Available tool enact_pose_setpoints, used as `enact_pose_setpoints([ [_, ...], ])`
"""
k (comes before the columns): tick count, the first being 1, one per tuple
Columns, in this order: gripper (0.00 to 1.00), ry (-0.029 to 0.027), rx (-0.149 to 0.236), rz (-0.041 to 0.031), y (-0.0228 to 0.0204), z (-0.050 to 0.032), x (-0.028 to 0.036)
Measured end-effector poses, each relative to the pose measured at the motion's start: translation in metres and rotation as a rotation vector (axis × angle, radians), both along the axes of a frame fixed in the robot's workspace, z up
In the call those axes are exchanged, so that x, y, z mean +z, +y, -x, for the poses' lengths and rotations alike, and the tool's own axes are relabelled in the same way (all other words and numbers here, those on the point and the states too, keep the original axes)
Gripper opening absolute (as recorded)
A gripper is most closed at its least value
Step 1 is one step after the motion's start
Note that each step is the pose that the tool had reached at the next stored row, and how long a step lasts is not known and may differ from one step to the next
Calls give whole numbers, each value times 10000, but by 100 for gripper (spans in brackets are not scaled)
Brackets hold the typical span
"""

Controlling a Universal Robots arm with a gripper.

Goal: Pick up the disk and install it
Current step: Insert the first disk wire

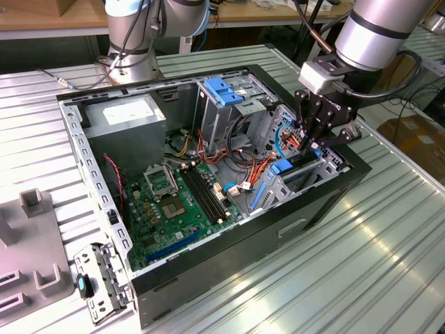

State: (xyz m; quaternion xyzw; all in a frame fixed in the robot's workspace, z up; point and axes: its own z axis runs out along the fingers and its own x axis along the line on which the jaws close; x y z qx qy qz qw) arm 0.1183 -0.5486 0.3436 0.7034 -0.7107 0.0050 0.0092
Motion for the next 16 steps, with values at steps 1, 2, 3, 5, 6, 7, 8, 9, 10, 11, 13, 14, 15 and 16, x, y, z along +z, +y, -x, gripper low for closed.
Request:
enact_pose_setpoints([
  [1, 17, 1, -1, 1, 0, 0, -8],
  [2, 17, 1, -2, 0, 0, 0, -15],
  [3, 17, 0, -2, 2, 0, 0, -19],
  [5, 17, 1, -2, 2, 0, 0, -20],
  [6, 17, 0, -2, -2, 0, 0, -21],
  [7, 17, 0, -2, -3, 0, 0, -21],
  [8, 17, 1, -2, -5, 0, 0, -21],
  [9, 17, 0, -3, -7, 0, 0, -22],
  [10, 18, -1, -2, -8, -1, 0, -15],
  [11, 24, -4, -2, -8, 0, 0, 6],
  [13, 24, -9, -2, -6, 0, 0, 53],
  [14, 24, -9, -2, -6, 0, 0, 65],
  [15, 24, -10, -2, -7, -1, 0, 68],
  [16, 24, -10, -2, -9, 0, 0, 68],
])
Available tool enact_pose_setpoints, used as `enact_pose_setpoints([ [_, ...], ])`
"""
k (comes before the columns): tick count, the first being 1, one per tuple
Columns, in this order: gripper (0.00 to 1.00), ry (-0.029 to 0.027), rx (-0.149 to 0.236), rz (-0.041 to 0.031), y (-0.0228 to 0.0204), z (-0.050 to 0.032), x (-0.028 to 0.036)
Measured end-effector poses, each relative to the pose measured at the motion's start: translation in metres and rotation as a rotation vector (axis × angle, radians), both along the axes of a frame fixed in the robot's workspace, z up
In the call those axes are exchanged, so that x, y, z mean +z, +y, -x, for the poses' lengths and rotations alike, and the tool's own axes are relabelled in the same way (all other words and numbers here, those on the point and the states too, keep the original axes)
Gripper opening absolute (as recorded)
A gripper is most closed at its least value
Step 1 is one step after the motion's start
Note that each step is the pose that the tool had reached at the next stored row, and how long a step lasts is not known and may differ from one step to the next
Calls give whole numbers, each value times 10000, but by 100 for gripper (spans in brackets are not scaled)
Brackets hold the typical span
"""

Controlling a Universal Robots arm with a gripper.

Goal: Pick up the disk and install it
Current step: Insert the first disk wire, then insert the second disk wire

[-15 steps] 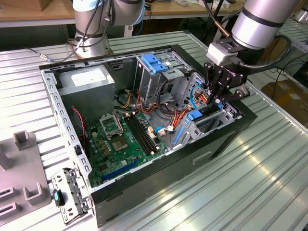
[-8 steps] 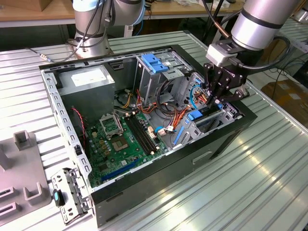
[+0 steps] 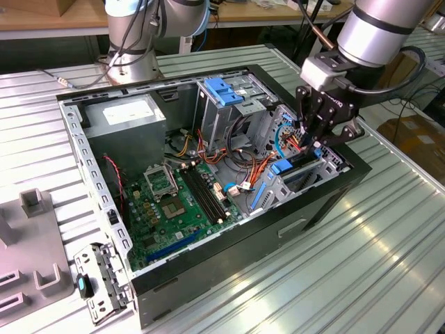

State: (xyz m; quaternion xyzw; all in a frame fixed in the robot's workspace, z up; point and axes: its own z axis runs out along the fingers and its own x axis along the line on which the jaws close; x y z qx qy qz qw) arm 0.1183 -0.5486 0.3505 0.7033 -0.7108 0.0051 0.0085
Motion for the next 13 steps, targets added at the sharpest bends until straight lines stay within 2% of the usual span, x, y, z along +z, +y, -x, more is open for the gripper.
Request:
enact_pose_setpoints([
  [3, 23, 0, 0, 4, 0, 0, 2],
  [5, 11, -1, 0, 4, 0, 0, 2],
  [13, 11, -6, 1, 3, 0, 0, 2],
])
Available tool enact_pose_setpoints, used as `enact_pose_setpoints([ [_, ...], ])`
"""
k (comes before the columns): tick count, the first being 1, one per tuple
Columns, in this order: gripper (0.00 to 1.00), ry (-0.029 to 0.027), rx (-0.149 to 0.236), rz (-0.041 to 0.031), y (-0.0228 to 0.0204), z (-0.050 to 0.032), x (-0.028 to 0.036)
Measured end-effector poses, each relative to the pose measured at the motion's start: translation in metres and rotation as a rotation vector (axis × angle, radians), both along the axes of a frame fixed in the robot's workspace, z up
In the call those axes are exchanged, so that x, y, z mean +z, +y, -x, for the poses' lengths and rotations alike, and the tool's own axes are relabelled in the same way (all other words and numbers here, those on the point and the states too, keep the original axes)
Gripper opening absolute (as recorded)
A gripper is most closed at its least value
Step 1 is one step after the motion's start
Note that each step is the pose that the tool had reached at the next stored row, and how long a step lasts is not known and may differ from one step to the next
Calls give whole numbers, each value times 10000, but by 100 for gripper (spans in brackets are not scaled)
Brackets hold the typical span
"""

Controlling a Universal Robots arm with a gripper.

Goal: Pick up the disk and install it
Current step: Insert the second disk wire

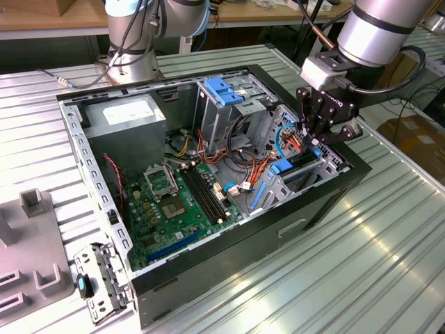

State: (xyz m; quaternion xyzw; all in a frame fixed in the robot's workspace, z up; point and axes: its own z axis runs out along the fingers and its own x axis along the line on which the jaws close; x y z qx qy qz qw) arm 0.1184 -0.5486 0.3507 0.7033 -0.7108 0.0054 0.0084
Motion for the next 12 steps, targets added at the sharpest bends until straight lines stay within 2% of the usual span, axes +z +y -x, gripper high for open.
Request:
enact_pose_setpoints([
  [10, 11, 0, -1, -32, 0, 10, 6],
  [12, 11, 1, 0, -31, 0, 10, 71],
])
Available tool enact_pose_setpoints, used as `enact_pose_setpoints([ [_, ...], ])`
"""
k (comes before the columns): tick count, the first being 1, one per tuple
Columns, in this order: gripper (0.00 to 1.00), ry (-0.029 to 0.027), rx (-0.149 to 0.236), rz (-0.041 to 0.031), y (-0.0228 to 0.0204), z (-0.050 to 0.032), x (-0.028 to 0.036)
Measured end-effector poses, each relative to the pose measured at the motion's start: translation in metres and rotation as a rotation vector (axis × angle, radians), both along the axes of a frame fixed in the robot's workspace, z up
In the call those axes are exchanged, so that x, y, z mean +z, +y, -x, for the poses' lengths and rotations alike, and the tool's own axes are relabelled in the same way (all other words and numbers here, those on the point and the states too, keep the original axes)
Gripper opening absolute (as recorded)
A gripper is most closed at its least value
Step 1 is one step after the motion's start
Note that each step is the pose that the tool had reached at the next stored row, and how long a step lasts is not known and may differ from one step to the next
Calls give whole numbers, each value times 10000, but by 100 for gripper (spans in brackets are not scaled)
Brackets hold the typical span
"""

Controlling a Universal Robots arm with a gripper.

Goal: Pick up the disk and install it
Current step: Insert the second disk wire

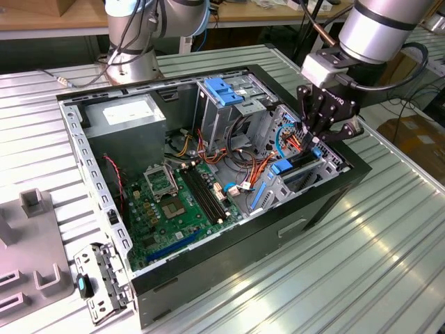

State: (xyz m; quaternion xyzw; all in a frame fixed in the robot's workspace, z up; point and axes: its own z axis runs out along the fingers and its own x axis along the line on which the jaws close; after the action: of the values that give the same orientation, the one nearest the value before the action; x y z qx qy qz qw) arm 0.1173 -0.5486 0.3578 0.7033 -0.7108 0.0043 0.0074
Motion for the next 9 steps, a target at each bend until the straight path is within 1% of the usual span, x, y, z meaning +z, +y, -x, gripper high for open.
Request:
enact_pose_setpoints([
  [2, 11, 0, 0, 0, 0, 0, 75],
  [3, 11, -1, 0, -1, 0, 0, 128],
  [5, 11, -1, 0, -2, 0, 1, 180],
  [6, 11, 7, -1, -2, 0, 5, 200],
  [9, 11, 83, -1, -17, 0, 30, 206],
])
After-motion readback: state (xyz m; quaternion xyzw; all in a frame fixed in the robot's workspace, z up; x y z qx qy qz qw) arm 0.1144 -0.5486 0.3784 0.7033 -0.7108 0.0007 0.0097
